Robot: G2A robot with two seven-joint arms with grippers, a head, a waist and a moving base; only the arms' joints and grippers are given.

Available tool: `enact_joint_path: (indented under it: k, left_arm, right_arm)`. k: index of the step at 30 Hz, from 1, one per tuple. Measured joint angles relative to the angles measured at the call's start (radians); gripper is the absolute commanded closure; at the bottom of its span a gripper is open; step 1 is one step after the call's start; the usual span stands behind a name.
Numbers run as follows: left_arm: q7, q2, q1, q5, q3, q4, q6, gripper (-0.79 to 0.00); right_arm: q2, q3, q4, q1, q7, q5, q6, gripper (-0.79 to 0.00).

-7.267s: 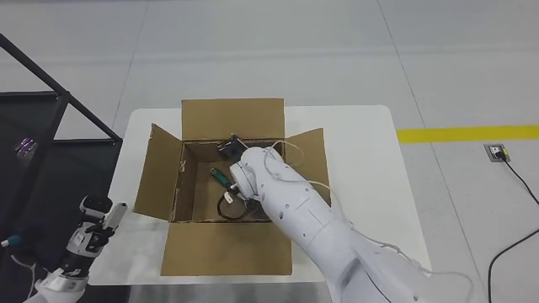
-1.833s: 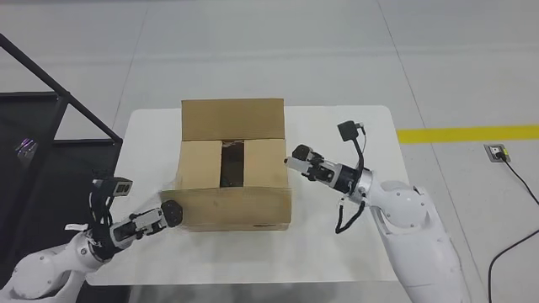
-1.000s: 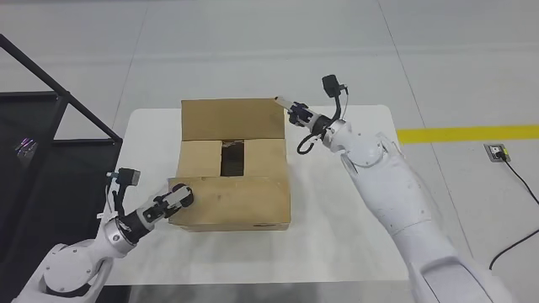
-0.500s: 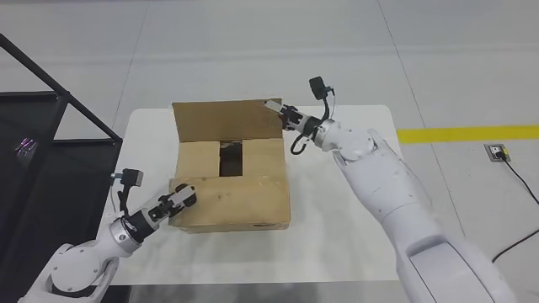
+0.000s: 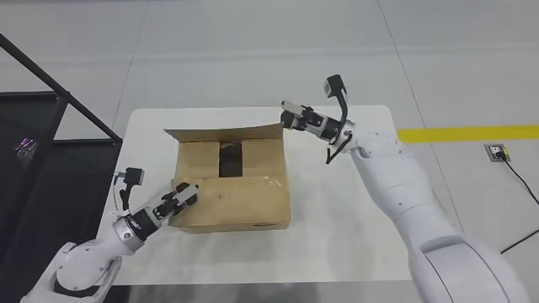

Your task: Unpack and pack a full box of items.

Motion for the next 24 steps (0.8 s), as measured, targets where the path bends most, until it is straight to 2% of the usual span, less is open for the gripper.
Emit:
enact_joint_path:
  k: [5, 10, 17, 24]
  left_arm:
    - [0.065, -0.006, -0.001, 0.101, 0.013, -0.014, 0.032, -0.785]
    - [0.125, -0.015, -0.004, 0.182, 0.035, -0.023, 0.054, -0.785]
    - [0.164, -0.026, -0.016, 0.235, 0.06, -0.025, 0.071, -0.785]
    - [0.187, -0.035, -0.028, 0.275, 0.073, -0.022, 0.082, -0.785]
  right_arm:
    - [0.018, -0.024, -0.082, -0.025, 0.093, -0.018, 0.096, -0.785]
    - [0.023, -0.046, -0.085, -0.02, 0.168, -0.035, 0.175, -0.785]
    - [0.004, -0.094, -0.082, -0.012, 0.188, -0.074, 0.329, -0.785]
    - [-0.011, -0.115, -0.087, -0.028, 0.213, -0.065, 0.381, -0.785]
